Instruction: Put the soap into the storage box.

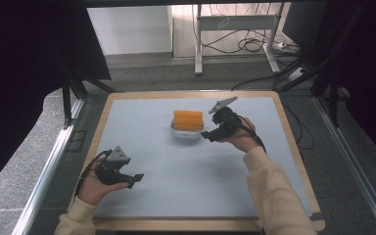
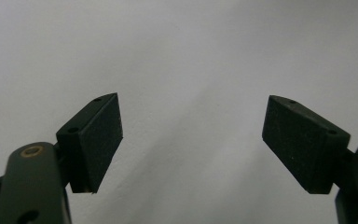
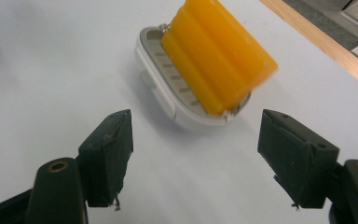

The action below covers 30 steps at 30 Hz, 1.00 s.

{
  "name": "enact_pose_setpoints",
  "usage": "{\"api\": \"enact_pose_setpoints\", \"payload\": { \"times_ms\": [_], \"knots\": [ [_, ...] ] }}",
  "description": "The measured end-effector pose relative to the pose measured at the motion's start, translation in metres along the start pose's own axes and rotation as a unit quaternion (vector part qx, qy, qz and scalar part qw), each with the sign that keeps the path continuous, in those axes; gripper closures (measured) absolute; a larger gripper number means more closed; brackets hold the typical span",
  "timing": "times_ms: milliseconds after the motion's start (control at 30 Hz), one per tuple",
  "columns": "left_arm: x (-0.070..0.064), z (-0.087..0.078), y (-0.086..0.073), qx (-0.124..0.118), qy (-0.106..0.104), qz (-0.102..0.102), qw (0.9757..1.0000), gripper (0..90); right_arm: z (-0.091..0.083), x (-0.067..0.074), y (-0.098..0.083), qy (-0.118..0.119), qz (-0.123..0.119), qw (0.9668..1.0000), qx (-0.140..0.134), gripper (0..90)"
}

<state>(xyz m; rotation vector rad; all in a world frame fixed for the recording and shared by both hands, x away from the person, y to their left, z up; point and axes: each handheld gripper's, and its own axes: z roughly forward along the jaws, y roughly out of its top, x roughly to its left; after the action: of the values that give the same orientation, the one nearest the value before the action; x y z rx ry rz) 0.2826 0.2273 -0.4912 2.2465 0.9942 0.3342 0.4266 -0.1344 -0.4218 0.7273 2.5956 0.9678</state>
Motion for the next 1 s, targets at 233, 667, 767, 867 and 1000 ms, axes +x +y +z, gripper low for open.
{"api": "enact_pose_setpoints", "payload": {
  "times_ms": [233,667,767,867,1000],
  "knots": [
    [-0.002,0.0,0.001,0.0,0.003,0.002,1.0,19.9,-0.04,0.011,-0.055,-0.012,0.041,0.9985,-0.036,24.3],
    [-0.004,0.001,0.002,-0.001,0.003,0.003,1.0,19.9,-0.069,0.033,-0.136,-0.03,0.105,0.9913,-0.074,21.2],
    [-0.004,0.001,0.002,-0.002,0.004,0.004,1.0,20.0,-0.064,0.034,-0.151,-0.035,0.118,0.9907,-0.058,20.7],
    [-0.004,-0.001,0.002,-0.002,0.005,0.004,1.0,19.9,-0.062,0.032,-0.158,-0.033,0.13,0.9896,-0.052,20.2],
    [-0.002,-0.002,0.001,-0.002,0.005,0.002,1.0,19.9,-0.063,0.031,-0.157,-0.039,0.132,0.9885,-0.063,20.2]
  ]
}}
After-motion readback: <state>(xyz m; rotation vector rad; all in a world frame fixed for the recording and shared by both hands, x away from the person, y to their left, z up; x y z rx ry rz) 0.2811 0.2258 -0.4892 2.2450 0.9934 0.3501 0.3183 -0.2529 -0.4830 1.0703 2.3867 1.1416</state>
